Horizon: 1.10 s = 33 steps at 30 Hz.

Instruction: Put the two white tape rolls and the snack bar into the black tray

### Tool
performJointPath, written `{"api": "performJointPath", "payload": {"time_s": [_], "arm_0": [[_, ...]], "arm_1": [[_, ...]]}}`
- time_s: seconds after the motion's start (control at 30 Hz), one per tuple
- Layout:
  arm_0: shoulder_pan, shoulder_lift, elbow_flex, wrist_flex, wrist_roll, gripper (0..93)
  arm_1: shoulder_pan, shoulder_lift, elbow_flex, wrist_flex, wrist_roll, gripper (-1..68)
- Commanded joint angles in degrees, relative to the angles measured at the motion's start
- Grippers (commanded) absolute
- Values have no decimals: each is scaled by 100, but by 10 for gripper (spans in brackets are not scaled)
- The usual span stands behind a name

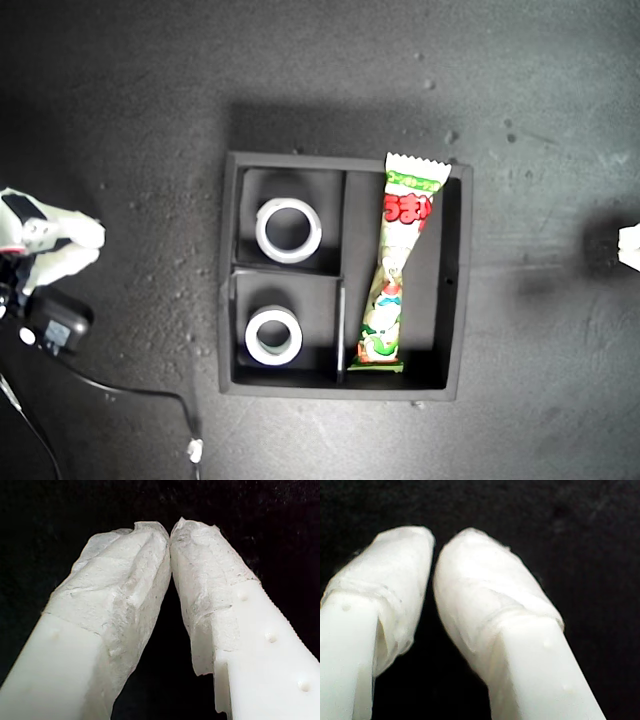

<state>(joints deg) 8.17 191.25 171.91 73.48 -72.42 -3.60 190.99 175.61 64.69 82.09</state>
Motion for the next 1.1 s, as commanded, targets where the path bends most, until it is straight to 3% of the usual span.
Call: {"api": "performJointPath", "payload": {"time_s": [0.0,0.27,0.43,0.53,0.63,0.73,1.07], "arm_0": [[105,272,396,-255,-44,1],[0,272,791,-554,-149,6],[44,272,791,-18,-677,24],[141,272,791,18,18,22],[141,272,791,360,-281,22],[185,272,791,571,-18,22],[220,272,791,598,-35,22]], "arm_1": [[70,70,334,123,18,-7],[-202,88,343,1011,158,-5],[-185,44,343,1222,-141,-1],[0,53,343,1222,-1327,-1],[35,62,343,1222,-1837,-1],[26,70,343,1222,-1854,-1],[-62,88,343,1213,-1863,-1]]}}
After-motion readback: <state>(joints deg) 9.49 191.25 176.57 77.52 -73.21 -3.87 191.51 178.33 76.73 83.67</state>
